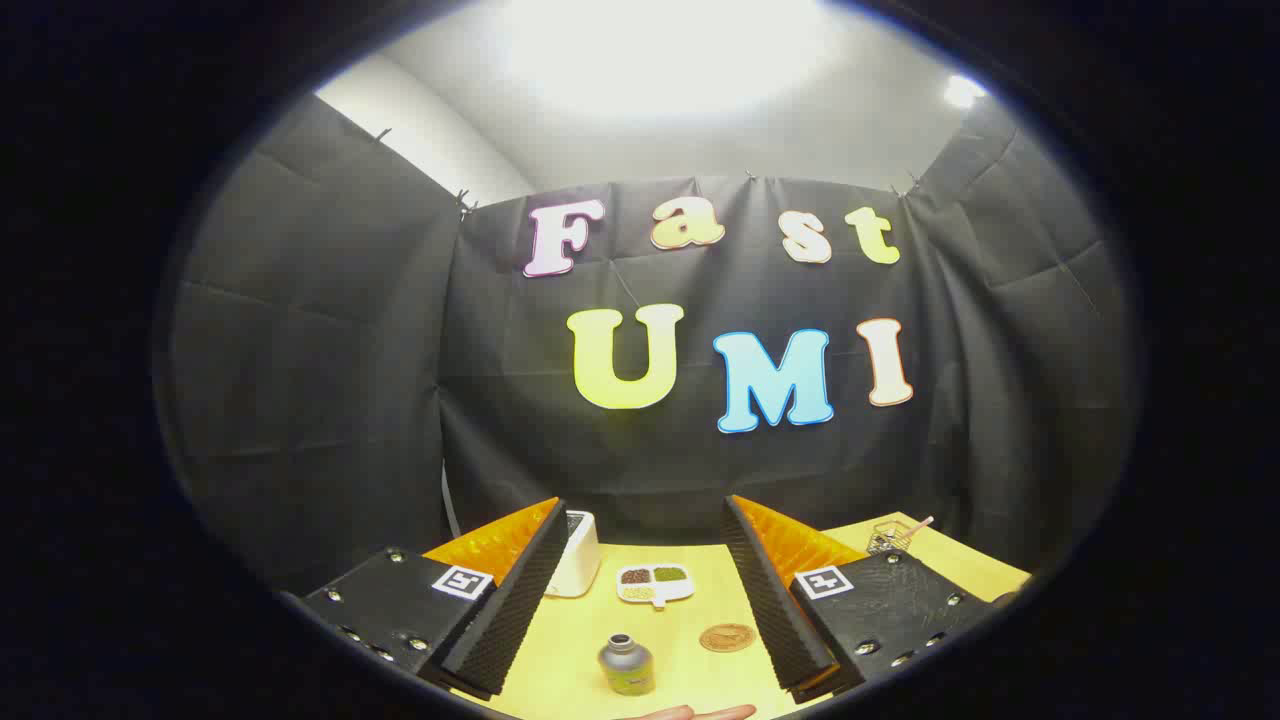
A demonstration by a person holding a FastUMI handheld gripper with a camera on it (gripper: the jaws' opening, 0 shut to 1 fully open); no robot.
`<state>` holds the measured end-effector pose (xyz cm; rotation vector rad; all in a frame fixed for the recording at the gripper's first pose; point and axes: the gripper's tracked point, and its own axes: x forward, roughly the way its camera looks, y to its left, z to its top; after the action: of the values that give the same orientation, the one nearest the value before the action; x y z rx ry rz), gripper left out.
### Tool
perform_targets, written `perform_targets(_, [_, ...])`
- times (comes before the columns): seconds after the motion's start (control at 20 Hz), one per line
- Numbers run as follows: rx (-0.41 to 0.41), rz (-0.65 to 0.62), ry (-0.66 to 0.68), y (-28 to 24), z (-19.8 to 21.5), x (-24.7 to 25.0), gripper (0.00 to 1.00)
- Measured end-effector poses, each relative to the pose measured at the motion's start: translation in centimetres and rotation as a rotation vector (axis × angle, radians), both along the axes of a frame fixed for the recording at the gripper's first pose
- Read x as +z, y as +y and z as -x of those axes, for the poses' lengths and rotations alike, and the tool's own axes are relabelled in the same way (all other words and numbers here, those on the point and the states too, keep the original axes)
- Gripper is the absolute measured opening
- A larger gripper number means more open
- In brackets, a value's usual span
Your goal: Take the bottle from table, then pour the juice into the cup, finally place the bottle on the coaster
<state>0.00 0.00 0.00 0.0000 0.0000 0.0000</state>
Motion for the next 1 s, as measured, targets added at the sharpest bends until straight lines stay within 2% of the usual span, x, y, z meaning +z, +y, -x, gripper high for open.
perform_targets(0.15, [0.030,0.011,-0.019,1.9,-0.1,1.1,0.95])
perform_targets(0.3, [0.015,0.013,-0.027,1.9,0.3,0.7,0.95])
perform_targets(0.6, [-0.031,0.094,0.000,1.7,1.1,-1.7,0.95])
perform_targets(0.8, [-0.012,0.078,-0.004,2.7,1.1,-3.6,0.95])
perform_targets(1.0, [-0.049,0.084,0.003,1.5,0.9,-6.6,0.95])
